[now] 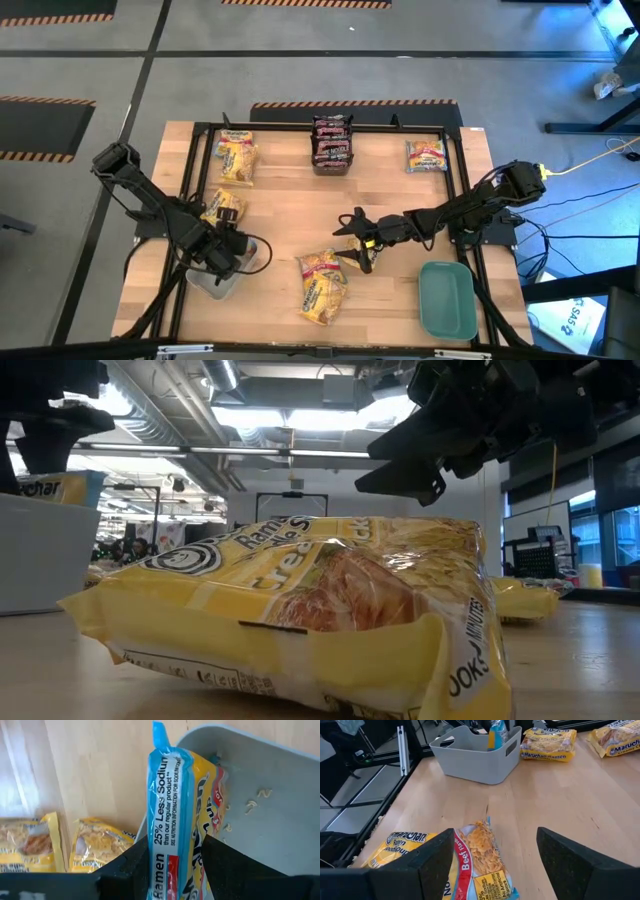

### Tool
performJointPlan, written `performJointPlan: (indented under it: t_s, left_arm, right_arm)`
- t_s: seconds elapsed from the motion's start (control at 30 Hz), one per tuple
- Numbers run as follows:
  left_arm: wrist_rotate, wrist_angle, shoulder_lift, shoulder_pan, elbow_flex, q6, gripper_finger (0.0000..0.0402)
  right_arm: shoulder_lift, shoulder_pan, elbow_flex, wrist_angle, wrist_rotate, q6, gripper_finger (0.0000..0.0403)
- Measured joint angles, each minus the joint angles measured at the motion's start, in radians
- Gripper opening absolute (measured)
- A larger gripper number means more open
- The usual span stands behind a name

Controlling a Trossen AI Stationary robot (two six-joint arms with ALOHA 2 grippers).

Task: Sort Maruchan noodles
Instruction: Put the middle blue noodle pack into the gray bin, then put the bottom blue noodle pack into the gray bin

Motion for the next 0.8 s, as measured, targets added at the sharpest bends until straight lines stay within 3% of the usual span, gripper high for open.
performJointPlan:
  t_s: [0.23,0.43,0.6,0.8]
  left_arm:
    - [-0.044,-0.106,0.000,0.000,0.134,-0.030,0.0157]
    - [-0.177,-0.161,0.000,0.000,0.238,-0.097,0.0157]
    - [-0.351,0.078,-0.001,0.000,0.250,-0.128,0.0157]
    - [-0.465,0.433,-0.001,-0.004,0.228,0.070,0.0157]
  right_arm:
    - [0.000,0.000,0.000,0.000,0.000,0.000,0.0271]
    - [0.000,0.000,0.001,0.000,0.000,0.000,0.0271]
    - [-0.001,0.000,0.020,-0.009,0.005,0.005,0.0271]
    - [-0.042,0.000,0.045,-0.164,0.008,-0.032,0.0271]
